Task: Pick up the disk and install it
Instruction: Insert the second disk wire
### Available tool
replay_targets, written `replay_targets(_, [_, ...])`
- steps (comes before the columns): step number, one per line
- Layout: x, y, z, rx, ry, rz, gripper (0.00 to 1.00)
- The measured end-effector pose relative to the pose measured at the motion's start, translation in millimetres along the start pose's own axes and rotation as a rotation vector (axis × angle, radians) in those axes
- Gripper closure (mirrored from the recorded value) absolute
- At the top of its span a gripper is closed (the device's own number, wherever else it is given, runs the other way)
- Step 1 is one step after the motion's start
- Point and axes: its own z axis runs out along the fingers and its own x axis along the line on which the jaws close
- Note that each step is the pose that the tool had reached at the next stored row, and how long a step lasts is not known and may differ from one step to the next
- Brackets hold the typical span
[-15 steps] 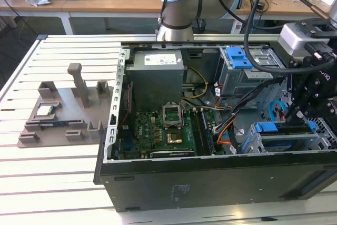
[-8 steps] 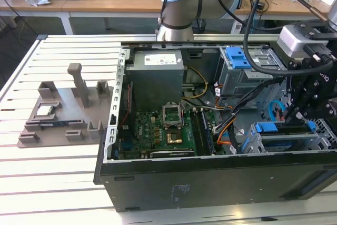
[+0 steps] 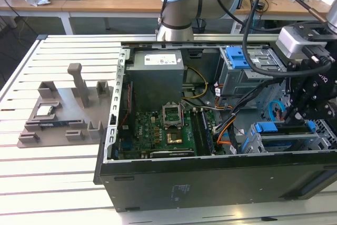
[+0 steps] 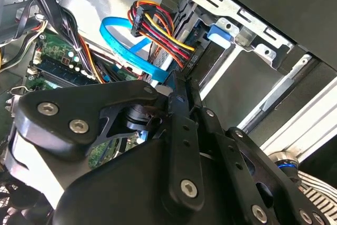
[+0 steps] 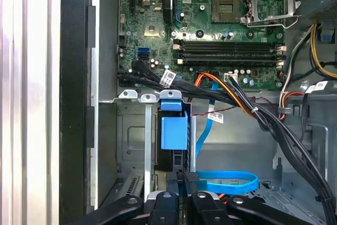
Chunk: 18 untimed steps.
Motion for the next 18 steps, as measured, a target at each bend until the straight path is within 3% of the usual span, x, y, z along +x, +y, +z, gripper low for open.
replay_targets(15, [-0.1, -2.8, 3.6, -0.0001, 0.0012, 0.000, 0.83])
replay_targets(16, [-0.1, -2.9, 3.6, -0.0001, 0.0014, 0.000, 0.76])
replay_targets(18, [0.1, -2.9, 1.7, -0.0001, 0.0019, 0.000, 0.76])
